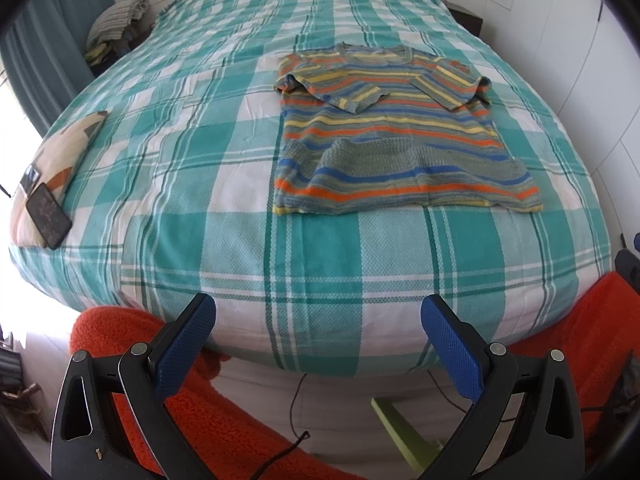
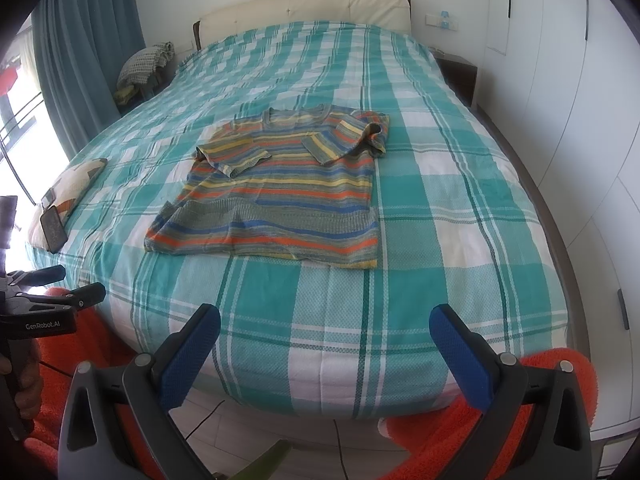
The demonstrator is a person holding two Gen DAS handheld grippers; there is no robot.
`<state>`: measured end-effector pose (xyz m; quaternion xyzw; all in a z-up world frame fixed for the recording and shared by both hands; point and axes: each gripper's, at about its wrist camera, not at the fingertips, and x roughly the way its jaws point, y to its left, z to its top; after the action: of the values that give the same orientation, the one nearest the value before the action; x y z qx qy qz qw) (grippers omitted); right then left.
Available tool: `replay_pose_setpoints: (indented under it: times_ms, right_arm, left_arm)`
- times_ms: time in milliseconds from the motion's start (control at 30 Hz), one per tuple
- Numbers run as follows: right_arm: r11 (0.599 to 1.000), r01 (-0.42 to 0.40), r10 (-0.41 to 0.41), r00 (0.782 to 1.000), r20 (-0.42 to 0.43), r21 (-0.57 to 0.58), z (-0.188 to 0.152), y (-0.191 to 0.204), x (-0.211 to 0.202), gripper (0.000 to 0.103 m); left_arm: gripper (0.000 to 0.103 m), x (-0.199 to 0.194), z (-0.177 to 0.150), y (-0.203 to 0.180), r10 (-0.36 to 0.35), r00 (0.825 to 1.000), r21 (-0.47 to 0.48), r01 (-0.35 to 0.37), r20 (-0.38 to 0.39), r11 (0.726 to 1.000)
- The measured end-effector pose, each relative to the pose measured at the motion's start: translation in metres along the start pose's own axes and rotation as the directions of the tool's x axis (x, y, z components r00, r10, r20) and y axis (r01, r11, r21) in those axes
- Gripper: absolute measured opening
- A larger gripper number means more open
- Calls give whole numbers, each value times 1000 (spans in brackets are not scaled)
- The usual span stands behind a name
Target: Fold small clothes
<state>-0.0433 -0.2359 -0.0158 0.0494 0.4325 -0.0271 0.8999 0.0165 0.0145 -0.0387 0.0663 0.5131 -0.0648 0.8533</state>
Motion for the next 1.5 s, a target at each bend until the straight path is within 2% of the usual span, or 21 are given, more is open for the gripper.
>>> replay_pose_setpoints:
  times_ms: [367, 467, 533, 600, 667, 800, 833, 867, 933, 967, 1000, 1067, 1133, 1200, 1233, 1267, 1300, 1333, 1367, 1433, 1500]
  right_arm:
    - [1000, -15, 15, 1000, -8, 13, -2, -1, 2, 103]
    - [1000, -20, 20, 1000, 23, -9, 6, -12, 3, 103]
    - [999, 3, -1, 998, 62, -43, 13, -27, 9, 103]
    - [997, 40, -38, 999, 22, -72, 20, -46, 31, 103]
    - [997, 26, -29, 999, -40, -72, 22, -62, 58, 103]
    - [990, -139, 137, 979, -149, 0, 21, -72, 115, 102]
    - [986, -165, 165, 975, -152, 9, 21, -70, 129, 99]
    - [982, -186, 186, 970, -154, 17, 21, -67, 144, 92]
    - [986, -163, 163, 975, -148, 10, 29, -63, 165, 79]
    - [990, -140, 138, 981, -134, -6, 36, -60, 168, 79]
    - [990, -140, 138, 984, -108, -11, 44, -60, 165, 79]
    - [978, -210, 210, 976, -62, 6, 61, -63, 157, 81]
    - [976, -219, 217, 971, -101, -10, 76, -66, 165, 83]
    - [983, -178, 166, 967, -195, -45, 84, -66, 189, 82]
    - [985, -166, 150, 964, -219, -57, 85, -66, 198, 70]
    - [981, -182, 160, 957, -242, -67, 85, -67, 206, 37]
    - [977, -197, 170, 948, -269, -79, 85, -67, 211, 19]
    - [976, -200, 168, 945, -280, -90, 84, -65, 211, 5]
    - [975, -197, 163, 950, -267, -105, 83, -65, 205, 4]
    - [964, -233, 199, 952, -233, -129, 82, -64, 184, 4]
    - [949, -275, 243, 951, -192, -157, 77, -62, 150, 4]
  left_arm:
    - [103, 16, -3, 14, -38, 999, -14, 38, -5, 999]
    - [102, 33, 3, 35, -33, 999, -27, 33, 7, 999]
    - [102, 53, 10, 56, -72, 997, -68, 71, -6, 995]
    - [102, 77, 18, 74, -114, 993, -108, 111, -20, 988]
    - [102, 99, 27, 80, -127, 992, -107, 124, -26, 987]
    - [102, 136, 44, 61, -123, 992, 22, 123, -33, 992]
    - [102, 143, 48, 54, -123, 992, 60, 125, -34, 990]
    - [101, 148, 51, 46, -98, 995, 97, 101, -29, 990]
    - [98, 147, 56, 36, -10, 1000, 163, 10, 2, 987]
    - [97, 139, 57, 36, -8, 999, 165, 3, 31, 986]
    - [97, 130, 59, 38, -47, 997, 153, 38, 53, 987]
    - [98, 119, 63, 44, -140, 987, 142, 129, 75, 981]
    - [98, 126, 73, 40, -132, 989, 169, 119, 67, 978]
    - [97, 136, 83, 33, -106, 993, 193, 92, 60, 977]
    - [94, 142, 87, 30, -114, 992, 200, 101, 55, 975]
    - [71, 145, 90, 28, -131, 990, 201, 119, 48, 972]
    - [31, 149, 92, 26, -165, 986, 202, 156, 27, 967]
    - [14, 150, 92, 25, -213, 977, 198, 207, 7, 958]
    - [11, 145, 90, 26, -258, 966, 193, 250, 16, 949]
    - [10, 126, 83, 32, -308, 949, 207, 289, 67, 935]
    - [8, 102, 72, 45, -379, 922, 222, 354, 81, 909]
